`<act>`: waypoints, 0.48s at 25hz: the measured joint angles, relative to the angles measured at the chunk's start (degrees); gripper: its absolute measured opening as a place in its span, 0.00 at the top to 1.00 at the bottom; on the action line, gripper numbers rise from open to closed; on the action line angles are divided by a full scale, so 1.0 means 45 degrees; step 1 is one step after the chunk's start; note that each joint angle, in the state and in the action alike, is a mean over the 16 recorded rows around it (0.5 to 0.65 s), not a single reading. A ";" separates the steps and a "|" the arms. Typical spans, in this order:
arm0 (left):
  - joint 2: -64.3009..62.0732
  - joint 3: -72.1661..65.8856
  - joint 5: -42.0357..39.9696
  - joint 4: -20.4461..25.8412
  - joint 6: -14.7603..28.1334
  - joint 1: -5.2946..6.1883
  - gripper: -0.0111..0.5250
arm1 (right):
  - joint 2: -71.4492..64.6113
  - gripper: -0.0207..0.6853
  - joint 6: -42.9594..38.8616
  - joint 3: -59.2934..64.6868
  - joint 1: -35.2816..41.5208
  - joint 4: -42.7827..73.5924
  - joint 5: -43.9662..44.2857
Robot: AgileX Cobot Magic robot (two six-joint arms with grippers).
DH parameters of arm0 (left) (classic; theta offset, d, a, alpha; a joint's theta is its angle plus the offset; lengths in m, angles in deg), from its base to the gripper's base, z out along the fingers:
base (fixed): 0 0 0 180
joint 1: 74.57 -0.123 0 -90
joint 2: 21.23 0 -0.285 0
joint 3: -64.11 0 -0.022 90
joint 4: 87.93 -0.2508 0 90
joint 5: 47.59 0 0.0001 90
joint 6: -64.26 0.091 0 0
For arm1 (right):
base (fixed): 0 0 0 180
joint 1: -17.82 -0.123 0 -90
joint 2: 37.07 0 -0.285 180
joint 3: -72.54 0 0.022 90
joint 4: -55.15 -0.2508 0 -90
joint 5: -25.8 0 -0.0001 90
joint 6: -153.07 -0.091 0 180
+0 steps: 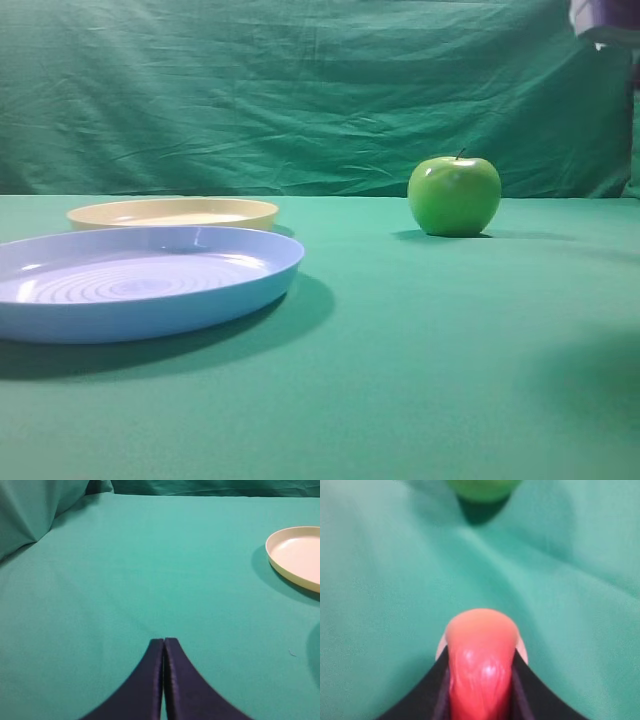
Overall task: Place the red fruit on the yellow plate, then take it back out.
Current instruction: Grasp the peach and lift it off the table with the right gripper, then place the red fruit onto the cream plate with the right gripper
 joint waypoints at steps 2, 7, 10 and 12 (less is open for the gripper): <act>0.0000 0.0000 0.0000 0.0000 0.0000 0.0000 0.98 | -0.0241 0.71 0.0173 -0.1060 -0.0307 -0.0076 0.0202; 0.0000 0.0000 0.0000 0.0000 0.0000 0.0000 0.98 | -0.1483 0.71 0.0632 -0.3844 -0.1343 -0.0174 0.0715; 0.0000 0.0000 0.0000 0.0000 0.0000 0.0000 0.98 | -0.2648 0.71 0.0845 -0.5642 -0.2067 -0.0143 0.1102; 0.0000 0.0000 0.0000 0.0000 0.0000 0.0000 0.98 | -0.3573 0.71 0.0933 -0.6881 -0.2531 -0.0096 0.1403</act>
